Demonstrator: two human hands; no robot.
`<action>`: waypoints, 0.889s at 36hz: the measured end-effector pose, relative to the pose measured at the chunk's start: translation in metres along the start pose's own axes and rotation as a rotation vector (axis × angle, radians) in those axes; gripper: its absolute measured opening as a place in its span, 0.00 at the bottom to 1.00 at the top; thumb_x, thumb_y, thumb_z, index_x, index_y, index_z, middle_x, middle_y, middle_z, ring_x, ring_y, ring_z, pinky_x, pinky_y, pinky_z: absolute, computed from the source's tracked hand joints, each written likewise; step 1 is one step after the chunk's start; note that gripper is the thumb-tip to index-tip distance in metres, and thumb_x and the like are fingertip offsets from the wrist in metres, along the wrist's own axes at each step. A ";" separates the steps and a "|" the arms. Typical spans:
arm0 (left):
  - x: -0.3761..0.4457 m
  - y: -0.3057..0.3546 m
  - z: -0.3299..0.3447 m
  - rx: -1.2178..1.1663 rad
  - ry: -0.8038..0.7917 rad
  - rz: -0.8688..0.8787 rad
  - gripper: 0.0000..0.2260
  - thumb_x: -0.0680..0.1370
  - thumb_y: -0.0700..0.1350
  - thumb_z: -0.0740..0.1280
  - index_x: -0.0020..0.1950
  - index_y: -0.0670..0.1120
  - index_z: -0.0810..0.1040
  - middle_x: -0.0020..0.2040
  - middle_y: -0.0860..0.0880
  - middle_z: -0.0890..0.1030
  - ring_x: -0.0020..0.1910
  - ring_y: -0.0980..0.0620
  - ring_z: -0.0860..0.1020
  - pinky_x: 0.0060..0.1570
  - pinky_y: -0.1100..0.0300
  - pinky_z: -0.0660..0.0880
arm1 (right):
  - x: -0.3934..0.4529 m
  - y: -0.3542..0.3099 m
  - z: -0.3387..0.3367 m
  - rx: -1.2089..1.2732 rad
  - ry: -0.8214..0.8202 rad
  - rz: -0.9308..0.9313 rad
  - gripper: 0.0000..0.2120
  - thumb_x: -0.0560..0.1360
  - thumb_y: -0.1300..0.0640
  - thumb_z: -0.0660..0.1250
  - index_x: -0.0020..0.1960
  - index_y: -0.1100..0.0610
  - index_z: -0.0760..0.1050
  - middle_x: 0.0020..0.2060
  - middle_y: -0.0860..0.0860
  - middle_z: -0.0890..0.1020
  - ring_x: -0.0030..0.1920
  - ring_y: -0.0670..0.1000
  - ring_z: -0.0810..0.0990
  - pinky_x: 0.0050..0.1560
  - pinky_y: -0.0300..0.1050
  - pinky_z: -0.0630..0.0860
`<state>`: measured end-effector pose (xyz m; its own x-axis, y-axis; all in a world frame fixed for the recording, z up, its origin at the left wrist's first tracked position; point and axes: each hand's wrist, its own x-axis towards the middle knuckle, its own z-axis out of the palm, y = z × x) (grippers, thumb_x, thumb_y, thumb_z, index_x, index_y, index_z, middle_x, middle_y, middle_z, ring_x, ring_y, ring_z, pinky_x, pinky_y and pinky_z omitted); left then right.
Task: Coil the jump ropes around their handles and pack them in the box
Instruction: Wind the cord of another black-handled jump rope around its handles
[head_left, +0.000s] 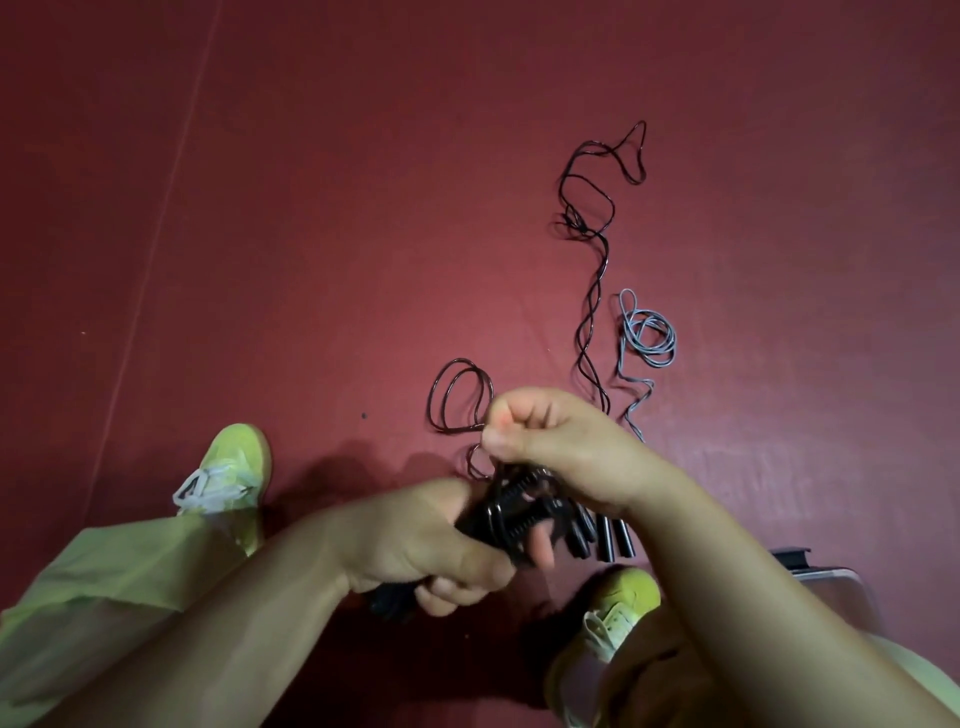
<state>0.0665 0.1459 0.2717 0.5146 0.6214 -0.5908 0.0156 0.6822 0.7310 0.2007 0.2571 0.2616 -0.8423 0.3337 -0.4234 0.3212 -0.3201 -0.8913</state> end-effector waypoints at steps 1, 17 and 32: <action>0.003 -0.002 -0.002 -0.118 0.023 0.018 0.36 0.48 0.57 0.77 0.52 0.46 0.71 0.30 0.54 0.72 0.20 0.63 0.70 0.22 0.71 0.65 | 0.002 0.003 -0.001 0.085 0.025 0.005 0.13 0.66 0.45 0.74 0.32 0.50 0.72 0.28 0.54 0.67 0.30 0.55 0.61 0.31 0.54 0.51; 0.009 -0.016 -0.026 -0.689 0.073 0.254 0.32 0.56 0.51 0.83 0.49 0.45 0.70 0.31 0.50 0.74 0.22 0.60 0.66 0.18 0.70 0.64 | 0.003 0.009 -0.008 -0.170 0.248 -0.154 0.04 0.71 0.51 0.70 0.38 0.49 0.79 0.28 0.46 0.75 0.29 0.51 0.68 0.27 0.49 0.66; 0.016 -0.007 -0.018 -0.245 0.538 0.163 0.06 0.79 0.46 0.62 0.55 0.54 0.71 0.30 0.52 0.76 0.22 0.56 0.68 0.20 0.67 0.62 | 0.004 0.016 0.019 -0.569 0.593 0.072 0.26 0.74 0.40 0.66 0.27 0.55 0.63 0.16 0.45 0.68 0.22 0.51 0.73 0.27 0.45 0.65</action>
<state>0.0590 0.1582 0.2513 -0.0123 0.7893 -0.6139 -0.2577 0.5907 0.7646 0.1947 0.2365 0.2487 -0.4938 0.7931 -0.3566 0.6702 0.0858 -0.7372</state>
